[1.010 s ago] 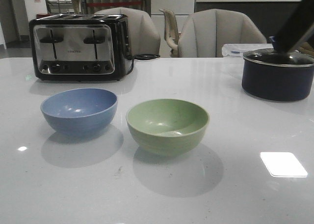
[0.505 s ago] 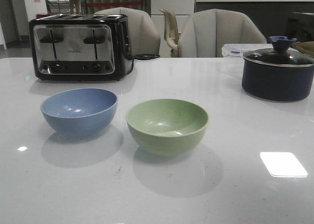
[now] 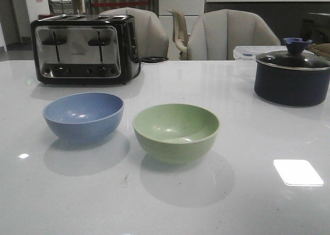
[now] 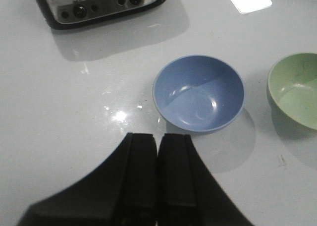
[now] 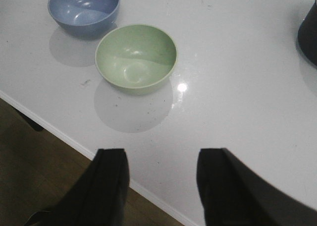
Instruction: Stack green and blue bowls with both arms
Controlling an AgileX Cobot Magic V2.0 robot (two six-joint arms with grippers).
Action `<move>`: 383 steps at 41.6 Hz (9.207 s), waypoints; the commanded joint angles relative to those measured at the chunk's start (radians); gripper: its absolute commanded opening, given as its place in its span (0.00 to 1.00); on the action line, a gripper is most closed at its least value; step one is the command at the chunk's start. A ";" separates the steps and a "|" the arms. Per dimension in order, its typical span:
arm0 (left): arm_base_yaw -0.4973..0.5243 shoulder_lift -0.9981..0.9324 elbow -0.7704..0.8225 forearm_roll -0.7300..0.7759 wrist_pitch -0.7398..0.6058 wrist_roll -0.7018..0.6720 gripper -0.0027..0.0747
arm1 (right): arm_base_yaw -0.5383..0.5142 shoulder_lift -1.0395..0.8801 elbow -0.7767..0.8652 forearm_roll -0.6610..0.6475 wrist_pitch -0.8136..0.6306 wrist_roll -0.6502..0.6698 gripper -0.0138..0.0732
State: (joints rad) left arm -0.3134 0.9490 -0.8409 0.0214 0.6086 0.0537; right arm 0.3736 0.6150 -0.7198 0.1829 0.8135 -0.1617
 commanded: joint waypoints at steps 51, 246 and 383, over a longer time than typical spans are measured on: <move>-0.011 0.933 -0.536 0.084 0.060 0.002 0.42 | -0.002 0.001 -0.025 0.002 -0.059 -0.010 0.67; -0.286 -0.361 0.081 0.053 0.044 -0.132 0.72 | -0.002 0.001 -0.025 -0.062 -0.054 -0.009 0.67; 0.302 -0.975 0.865 0.015 -0.623 -0.132 0.17 | -0.002 0.001 -0.025 -0.068 -0.047 -0.009 0.21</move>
State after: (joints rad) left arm -0.0147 -0.0040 0.0038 0.0457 0.0823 -0.0716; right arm 0.3736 0.6150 -0.7198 0.1141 0.8291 -0.1621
